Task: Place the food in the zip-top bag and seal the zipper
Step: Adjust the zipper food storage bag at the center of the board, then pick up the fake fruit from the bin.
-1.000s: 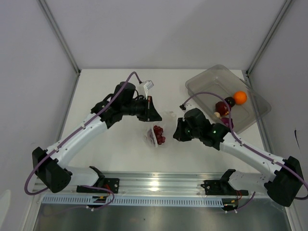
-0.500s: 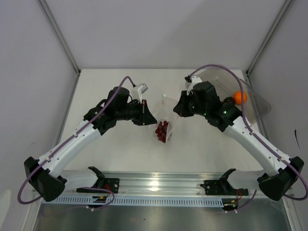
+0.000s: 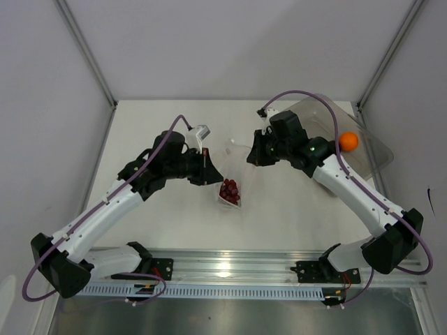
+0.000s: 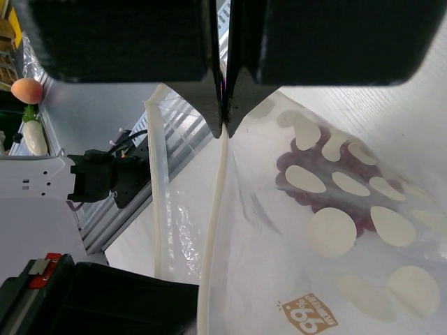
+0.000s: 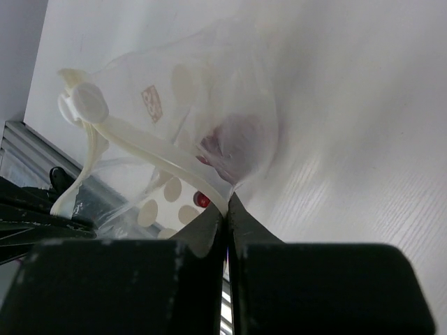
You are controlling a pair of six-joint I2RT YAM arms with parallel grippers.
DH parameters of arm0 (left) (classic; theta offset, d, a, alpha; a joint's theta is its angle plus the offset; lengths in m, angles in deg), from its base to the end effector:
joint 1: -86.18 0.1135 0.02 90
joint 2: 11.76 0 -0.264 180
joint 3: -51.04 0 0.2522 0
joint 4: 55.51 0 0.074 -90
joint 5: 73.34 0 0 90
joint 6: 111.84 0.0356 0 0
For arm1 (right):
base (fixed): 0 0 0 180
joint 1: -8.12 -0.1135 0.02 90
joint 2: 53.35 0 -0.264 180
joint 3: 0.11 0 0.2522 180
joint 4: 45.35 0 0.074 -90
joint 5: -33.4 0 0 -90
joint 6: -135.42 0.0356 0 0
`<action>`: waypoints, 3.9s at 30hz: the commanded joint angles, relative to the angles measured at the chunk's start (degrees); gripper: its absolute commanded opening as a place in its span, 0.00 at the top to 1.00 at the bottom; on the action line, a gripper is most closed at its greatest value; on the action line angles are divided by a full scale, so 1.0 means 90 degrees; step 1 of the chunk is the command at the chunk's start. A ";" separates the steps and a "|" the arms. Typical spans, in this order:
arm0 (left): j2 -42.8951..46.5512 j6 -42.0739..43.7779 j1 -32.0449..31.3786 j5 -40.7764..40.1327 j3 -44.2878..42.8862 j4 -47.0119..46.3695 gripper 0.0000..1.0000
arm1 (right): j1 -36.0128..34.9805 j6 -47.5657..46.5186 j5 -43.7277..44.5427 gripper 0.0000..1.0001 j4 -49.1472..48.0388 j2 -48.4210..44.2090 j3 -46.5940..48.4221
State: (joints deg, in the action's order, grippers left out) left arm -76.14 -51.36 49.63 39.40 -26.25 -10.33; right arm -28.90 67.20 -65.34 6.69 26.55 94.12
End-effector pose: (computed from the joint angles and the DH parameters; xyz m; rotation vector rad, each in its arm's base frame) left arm 0.1862 -0.1552 0.3509 0.3914 2.2563 -1.0677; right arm 0.2398 0.1876 0.3690 -0.3938 2.2874 0.7133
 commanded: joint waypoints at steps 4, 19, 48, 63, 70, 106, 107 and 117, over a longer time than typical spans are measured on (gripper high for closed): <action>-0.0258 -0.0128 0.0058 -0.0018 -0.0363 -0.0346 0.99 | 0.0332 -0.0213 -0.0124 0.82 0.0189 0.0009 0.0092; -0.0874 -0.0129 0.0448 0.0588 -0.0500 -0.0981 0.99 | 0.1738 -0.0223 0.0247 0.24 0.0464 -0.1093 0.0376; -0.0874 -0.0011 0.0605 0.1321 0.0057 -0.1538 0.99 | 0.5031 -0.0369 0.0941 0.00 -0.1783 0.1805 -0.0825; -0.1001 -0.0080 0.0605 0.1448 0.0174 -0.1684 0.99 | 0.5119 -0.0447 0.0902 0.02 -0.2105 0.2802 -0.0601; -0.1040 -0.0070 0.0614 0.1467 0.0145 -0.1675 1.00 | 0.5177 -0.0506 0.0863 0.03 -0.2174 0.3017 -0.0591; -0.1089 -0.0187 0.0605 0.1370 0.0184 -0.1606 0.99 | 0.5216 -0.0281 0.0326 0.43 -0.2027 0.2099 -0.0591; -0.1089 -0.0177 0.0605 0.1370 0.0174 -0.1587 0.99 | 0.5216 -0.0281 0.0316 0.44 -0.2008 0.2089 -0.0572; -0.1245 -0.0177 0.0605 0.1379 -0.0011 -0.1548 0.99 | 0.4992 -0.0067 -0.0231 0.47 -0.1656 0.1094 -0.0591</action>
State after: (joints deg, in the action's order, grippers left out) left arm -86.37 -52.45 54.61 51.40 -24.63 -23.64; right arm 17.13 65.94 -65.12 -9.06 42.83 87.06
